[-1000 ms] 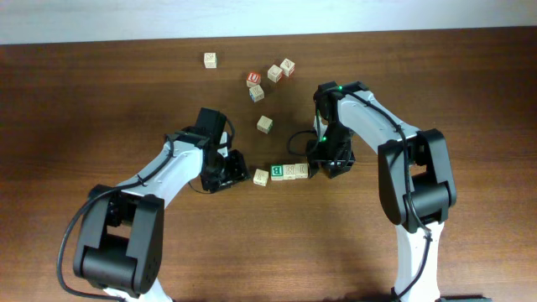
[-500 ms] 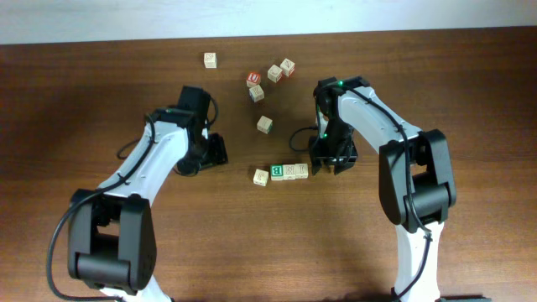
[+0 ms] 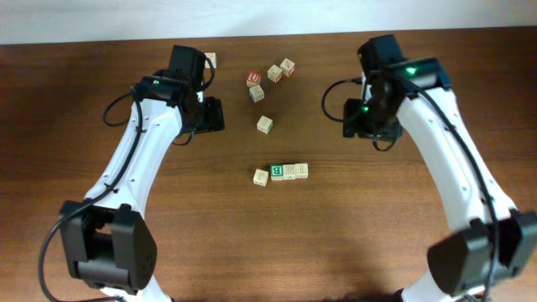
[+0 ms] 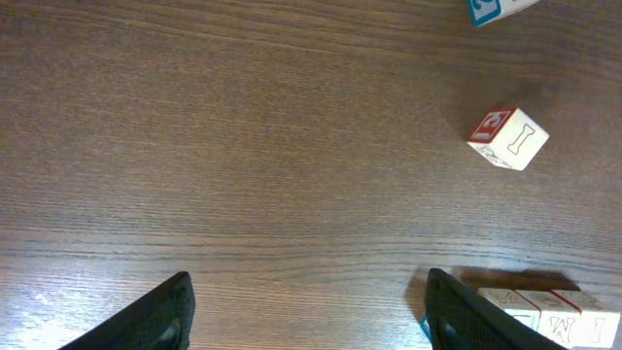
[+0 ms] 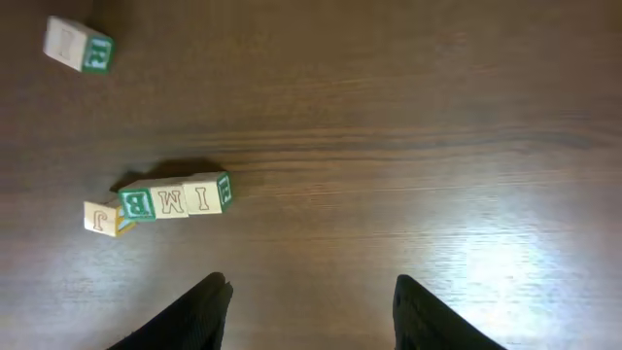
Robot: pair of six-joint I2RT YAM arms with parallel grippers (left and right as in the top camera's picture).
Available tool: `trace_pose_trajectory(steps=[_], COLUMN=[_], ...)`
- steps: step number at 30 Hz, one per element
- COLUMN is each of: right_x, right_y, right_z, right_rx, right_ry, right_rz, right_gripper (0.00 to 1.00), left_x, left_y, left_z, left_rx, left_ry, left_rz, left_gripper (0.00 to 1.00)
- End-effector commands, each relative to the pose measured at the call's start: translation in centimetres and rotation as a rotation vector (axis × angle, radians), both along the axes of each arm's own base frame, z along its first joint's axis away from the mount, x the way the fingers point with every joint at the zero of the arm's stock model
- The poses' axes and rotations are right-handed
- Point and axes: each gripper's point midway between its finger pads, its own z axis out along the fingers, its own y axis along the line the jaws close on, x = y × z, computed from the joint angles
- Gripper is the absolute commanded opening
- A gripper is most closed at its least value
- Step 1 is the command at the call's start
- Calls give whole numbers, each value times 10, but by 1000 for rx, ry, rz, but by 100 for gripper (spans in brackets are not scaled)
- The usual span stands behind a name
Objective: Rotate 4 blocks
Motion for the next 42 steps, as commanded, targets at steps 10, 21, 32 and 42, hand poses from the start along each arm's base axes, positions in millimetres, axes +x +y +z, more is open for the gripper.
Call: trace_pose_trajectory(steps=[10,21,32,42], right_x=[-9,-32,-66,-50], right_y=[26,216,236,216], right_z=[23,-78,-166,-171], right_rx=[61,286,153,19], right_ry=[-73,-58,121,60], right_rz=[25,435,526,506], right_gripper=[50,33,29,28], left_x=[24,41,38,38], left_y=[-21,128,145,145], left_z=[69,75,73,73], left_rx=[-188,-229,-205,-205], left_ry=[-126,-187,-182,-182], left_rz=[-131,225,267,267], left_gripper=[71,55,56,56])
